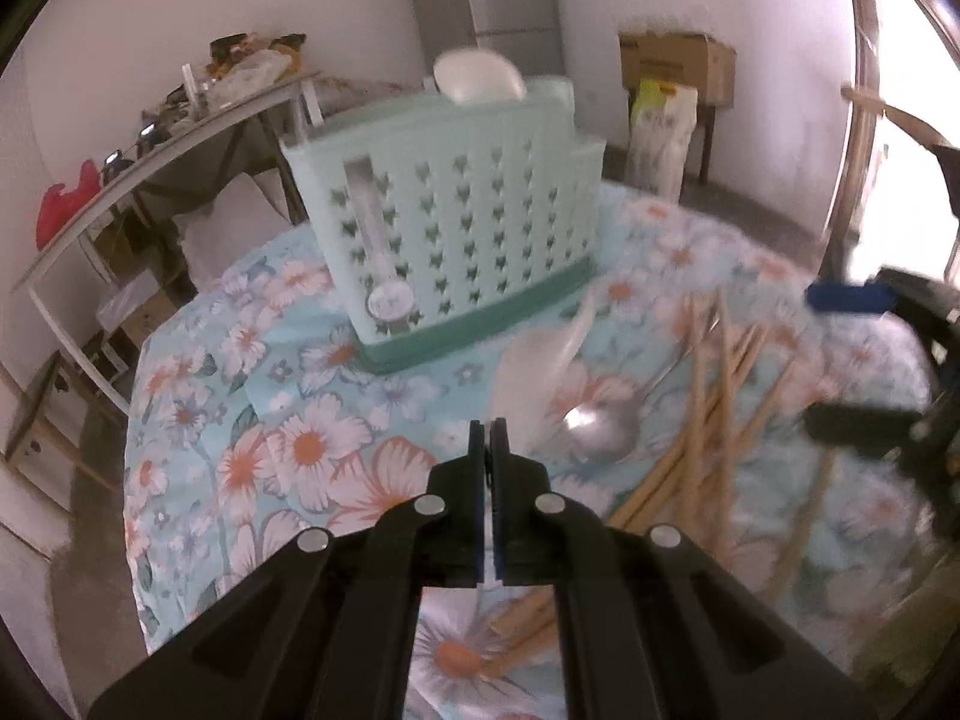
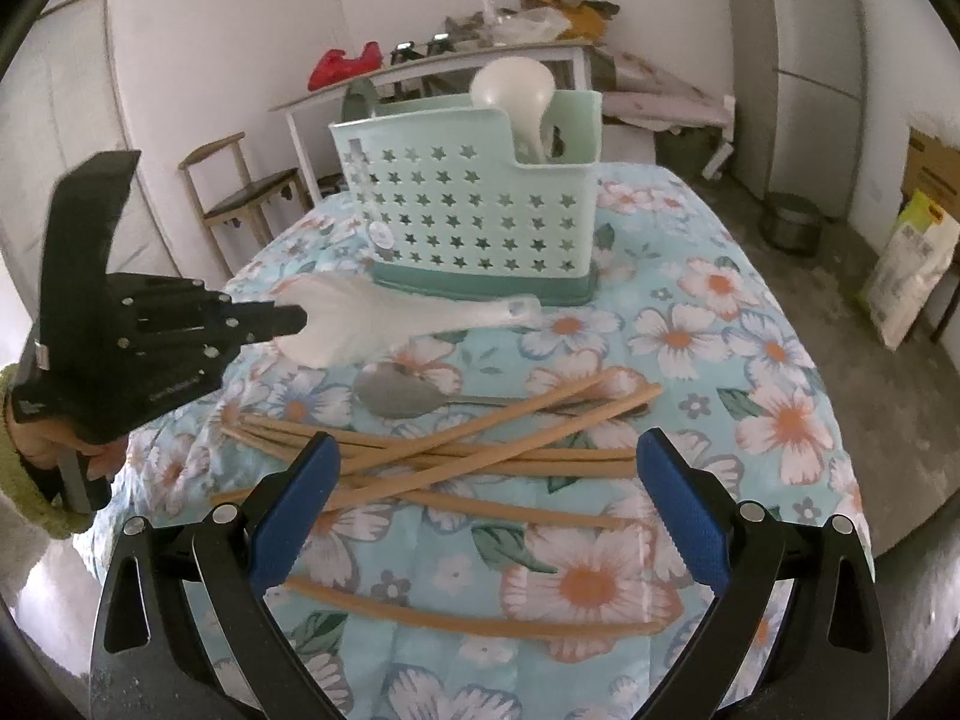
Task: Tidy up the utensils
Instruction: 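Carry the white paddle toward the green caddy with the left gripper while the right gripper grasps the steel spoon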
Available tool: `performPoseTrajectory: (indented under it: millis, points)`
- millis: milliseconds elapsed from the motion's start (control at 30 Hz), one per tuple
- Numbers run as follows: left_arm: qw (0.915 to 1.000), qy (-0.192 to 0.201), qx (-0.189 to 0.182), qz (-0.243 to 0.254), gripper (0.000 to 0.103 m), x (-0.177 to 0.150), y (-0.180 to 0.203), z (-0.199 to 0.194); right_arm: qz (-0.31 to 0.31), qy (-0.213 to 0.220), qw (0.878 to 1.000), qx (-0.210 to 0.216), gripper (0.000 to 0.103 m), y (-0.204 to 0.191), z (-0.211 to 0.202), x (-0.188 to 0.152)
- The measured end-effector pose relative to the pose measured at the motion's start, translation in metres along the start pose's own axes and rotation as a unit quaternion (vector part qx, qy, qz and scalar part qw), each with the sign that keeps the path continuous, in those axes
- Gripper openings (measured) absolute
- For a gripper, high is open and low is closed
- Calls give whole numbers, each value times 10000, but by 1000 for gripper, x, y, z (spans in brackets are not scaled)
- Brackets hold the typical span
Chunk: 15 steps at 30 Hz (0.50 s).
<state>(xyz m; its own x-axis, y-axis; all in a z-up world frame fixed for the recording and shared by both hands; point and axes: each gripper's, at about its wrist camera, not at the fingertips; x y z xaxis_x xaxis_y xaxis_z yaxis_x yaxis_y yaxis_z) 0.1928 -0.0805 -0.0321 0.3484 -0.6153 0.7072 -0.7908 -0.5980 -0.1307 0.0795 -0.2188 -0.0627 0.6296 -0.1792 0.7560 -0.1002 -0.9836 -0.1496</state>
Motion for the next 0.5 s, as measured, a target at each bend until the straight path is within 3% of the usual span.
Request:
performPoseTrajectory:
  millis: [167, 367, 500]
  points:
    - [9983, 257, 83, -518, 1, 2, -1, -27, -53, 185, 9996, 220, 90, -6, -3, 10]
    - [9888, 625, 390, -1300, 1, 4, -20, -68, -436, 199, 9976, 497, 68, -23, 3, 19]
    - [9843, 746, 572, -1491, 1, 0, -27, -83, -744, -1, 9948, 702, 50, -42, 22, 26]
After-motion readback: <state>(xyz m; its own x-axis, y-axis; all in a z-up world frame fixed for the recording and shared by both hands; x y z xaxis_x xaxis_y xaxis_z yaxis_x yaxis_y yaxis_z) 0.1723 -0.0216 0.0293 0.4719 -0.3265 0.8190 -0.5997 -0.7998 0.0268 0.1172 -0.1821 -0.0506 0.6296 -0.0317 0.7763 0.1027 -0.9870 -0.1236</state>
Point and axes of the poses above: each gripper's, at about its wrist camera, not at the fingertips, and z roughly the way its jaws point, y to its right, x to its top
